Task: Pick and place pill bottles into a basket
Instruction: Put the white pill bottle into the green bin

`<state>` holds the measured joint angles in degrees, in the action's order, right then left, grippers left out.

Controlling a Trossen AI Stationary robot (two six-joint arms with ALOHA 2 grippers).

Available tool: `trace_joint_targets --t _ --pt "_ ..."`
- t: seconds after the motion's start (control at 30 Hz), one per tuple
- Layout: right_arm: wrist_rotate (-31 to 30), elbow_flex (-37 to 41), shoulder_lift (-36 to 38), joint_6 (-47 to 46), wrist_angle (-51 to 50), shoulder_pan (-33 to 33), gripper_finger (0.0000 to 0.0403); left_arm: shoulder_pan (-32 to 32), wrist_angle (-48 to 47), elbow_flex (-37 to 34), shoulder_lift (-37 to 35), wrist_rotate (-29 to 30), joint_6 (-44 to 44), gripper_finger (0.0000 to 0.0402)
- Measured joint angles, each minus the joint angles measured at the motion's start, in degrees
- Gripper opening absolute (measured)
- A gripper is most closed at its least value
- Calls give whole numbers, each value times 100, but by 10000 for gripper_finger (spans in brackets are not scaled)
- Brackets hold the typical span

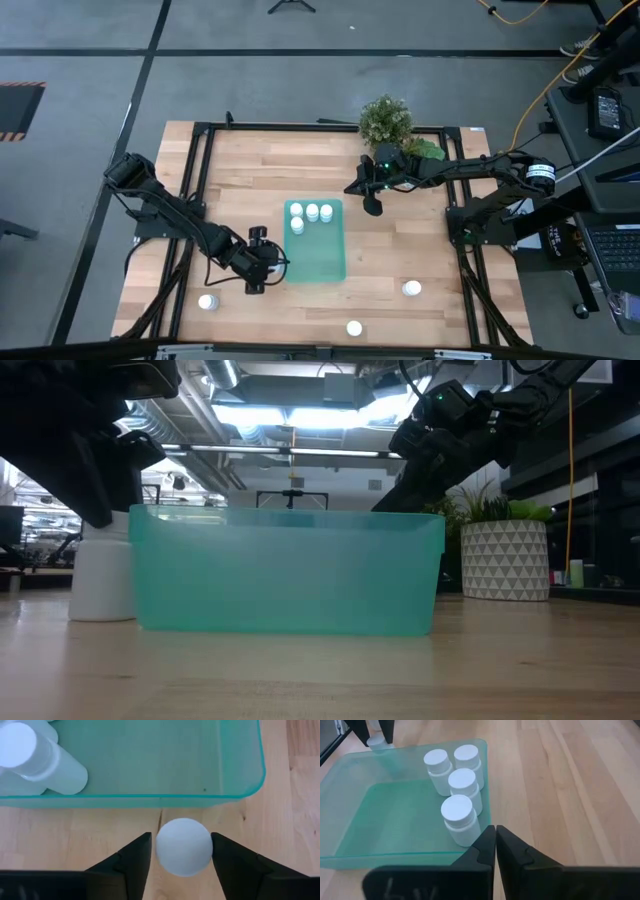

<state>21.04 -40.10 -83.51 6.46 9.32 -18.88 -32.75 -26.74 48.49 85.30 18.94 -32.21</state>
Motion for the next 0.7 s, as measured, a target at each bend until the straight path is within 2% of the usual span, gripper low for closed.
trace_joint_targets --t 0.27,0.7 --pt "-2 0 0 19 2 -2 18 0 -11 0 -2 -3 65 154" --pt "0 0 0 11 0 0 18 -2 -308 23 -178 -73 628 154"
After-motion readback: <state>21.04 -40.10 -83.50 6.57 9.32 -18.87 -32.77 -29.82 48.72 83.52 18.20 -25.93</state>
